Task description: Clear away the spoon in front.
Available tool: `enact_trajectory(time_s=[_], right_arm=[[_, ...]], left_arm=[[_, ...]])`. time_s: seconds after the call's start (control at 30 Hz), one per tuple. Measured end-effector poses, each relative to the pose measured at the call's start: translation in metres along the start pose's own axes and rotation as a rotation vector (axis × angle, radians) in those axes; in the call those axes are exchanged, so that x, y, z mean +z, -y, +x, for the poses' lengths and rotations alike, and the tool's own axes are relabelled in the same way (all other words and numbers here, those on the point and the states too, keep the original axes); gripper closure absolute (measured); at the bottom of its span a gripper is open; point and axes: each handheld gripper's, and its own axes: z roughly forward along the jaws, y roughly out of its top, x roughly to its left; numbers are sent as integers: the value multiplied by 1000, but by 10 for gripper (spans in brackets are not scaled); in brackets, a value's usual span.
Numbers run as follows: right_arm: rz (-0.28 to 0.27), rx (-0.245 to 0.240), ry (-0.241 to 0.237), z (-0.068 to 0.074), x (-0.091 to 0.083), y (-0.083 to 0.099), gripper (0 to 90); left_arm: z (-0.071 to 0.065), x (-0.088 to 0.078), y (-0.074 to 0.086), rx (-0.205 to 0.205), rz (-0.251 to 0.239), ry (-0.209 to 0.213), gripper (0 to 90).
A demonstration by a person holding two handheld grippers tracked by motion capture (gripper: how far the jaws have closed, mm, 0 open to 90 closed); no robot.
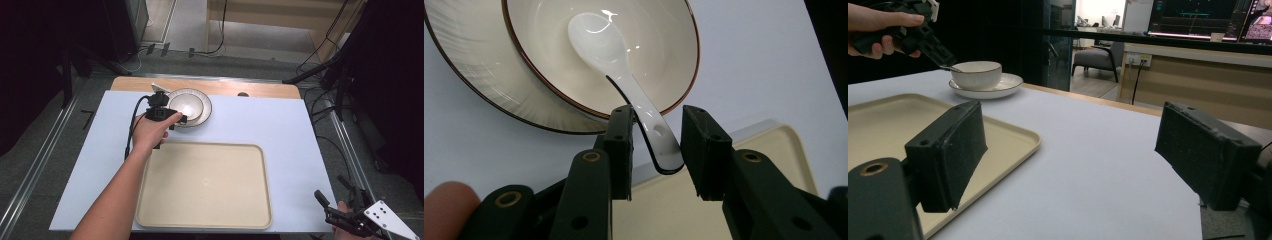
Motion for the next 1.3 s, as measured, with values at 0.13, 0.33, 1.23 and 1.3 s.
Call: enact_trajectory(time_s=[0.13,0.33,1.23,1.3], right_arm=[[-1,0,0,0,0,0,129],[-1,1,-2,0,0,0,129],[0,1,-2,1,0,0,129],[1,2,-3,1,0,0,129]], left_arm=[[-1,1,0,-1,5,7,698],[0,1,1,-26,9,18,758],[2,-19,19,-10,-105,-5,876],[2,-24,21,1,-119,-6,876]])
